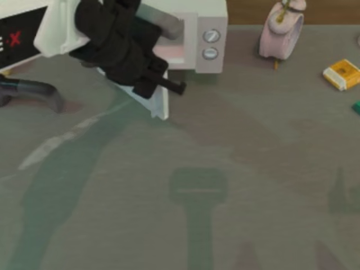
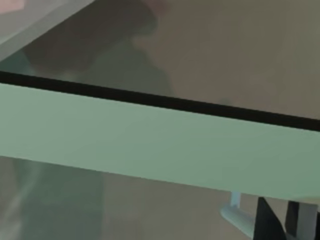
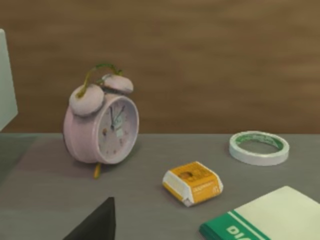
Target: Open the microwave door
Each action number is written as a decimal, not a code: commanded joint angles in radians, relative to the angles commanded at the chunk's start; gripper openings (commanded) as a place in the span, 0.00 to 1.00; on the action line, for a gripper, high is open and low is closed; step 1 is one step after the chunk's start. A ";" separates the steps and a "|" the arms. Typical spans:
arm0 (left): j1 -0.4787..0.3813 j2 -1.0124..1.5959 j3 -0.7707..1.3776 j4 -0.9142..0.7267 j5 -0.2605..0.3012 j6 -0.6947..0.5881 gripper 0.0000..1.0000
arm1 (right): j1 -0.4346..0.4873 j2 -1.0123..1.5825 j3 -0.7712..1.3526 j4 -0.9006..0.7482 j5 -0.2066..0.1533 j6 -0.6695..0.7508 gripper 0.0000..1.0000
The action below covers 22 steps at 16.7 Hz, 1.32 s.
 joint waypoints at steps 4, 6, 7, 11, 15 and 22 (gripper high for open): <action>0.036 -0.038 -0.041 0.000 0.050 0.098 0.00 | 0.000 0.000 0.000 0.000 0.000 0.000 1.00; 0.046 -0.045 -0.053 -0.002 0.062 0.121 0.00 | 0.000 0.000 0.000 0.000 0.000 0.000 1.00; 0.046 -0.045 -0.053 -0.002 0.062 0.121 0.00 | 0.000 0.000 0.000 0.000 0.000 0.000 1.00; 0.046 -0.045 -0.053 -0.002 0.062 0.121 0.00 | 0.000 0.000 0.000 0.000 0.000 0.000 1.00; 0.046 -0.045 -0.053 -0.002 0.062 0.121 0.00 | 0.000 0.000 0.000 0.000 0.000 0.000 1.00; 0.046 -0.045 -0.053 -0.002 0.062 0.121 0.00 | 0.000 0.000 0.000 0.000 0.000 0.000 1.00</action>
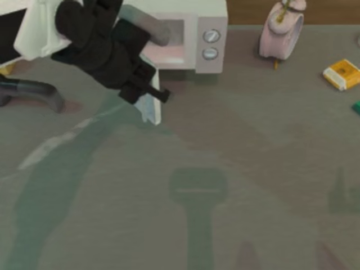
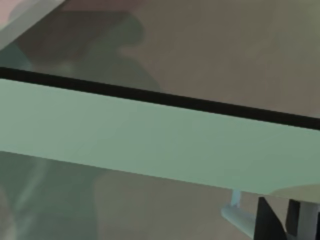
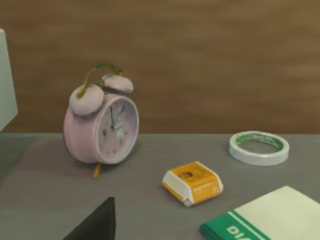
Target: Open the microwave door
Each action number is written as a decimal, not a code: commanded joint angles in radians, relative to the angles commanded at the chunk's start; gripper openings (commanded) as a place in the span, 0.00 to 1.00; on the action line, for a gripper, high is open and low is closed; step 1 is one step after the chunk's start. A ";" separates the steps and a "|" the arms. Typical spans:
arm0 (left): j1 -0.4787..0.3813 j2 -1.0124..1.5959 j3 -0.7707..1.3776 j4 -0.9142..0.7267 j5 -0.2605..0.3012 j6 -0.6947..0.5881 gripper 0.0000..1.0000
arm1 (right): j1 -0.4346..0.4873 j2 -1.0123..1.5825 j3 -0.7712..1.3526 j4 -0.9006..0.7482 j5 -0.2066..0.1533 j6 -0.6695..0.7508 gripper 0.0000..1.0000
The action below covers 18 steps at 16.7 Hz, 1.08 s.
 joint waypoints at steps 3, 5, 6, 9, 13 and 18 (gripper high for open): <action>0.000 0.000 0.000 0.000 0.000 0.000 0.00 | 0.000 0.000 0.000 0.000 0.000 0.000 1.00; 0.000 0.000 0.000 0.000 0.000 0.000 0.00 | 0.000 0.000 0.000 0.000 0.000 0.000 1.00; 0.000 0.000 0.000 0.000 0.000 0.000 0.00 | 0.000 0.000 0.000 0.000 0.000 0.000 1.00; -0.005 0.001 -0.002 0.000 0.006 -0.003 0.00 | 0.000 0.000 0.000 0.000 0.000 0.000 1.00; 0.019 -0.015 -0.015 -0.008 0.035 0.058 0.00 | 0.000 0.000 0.000 0.000 0.000 0.000 1.00; 0.064 -0.040 -0.044 -0.027 0.089 0.167 0.00 | 0.000 0.000 0.000 0.000 0.000 0.000 1.00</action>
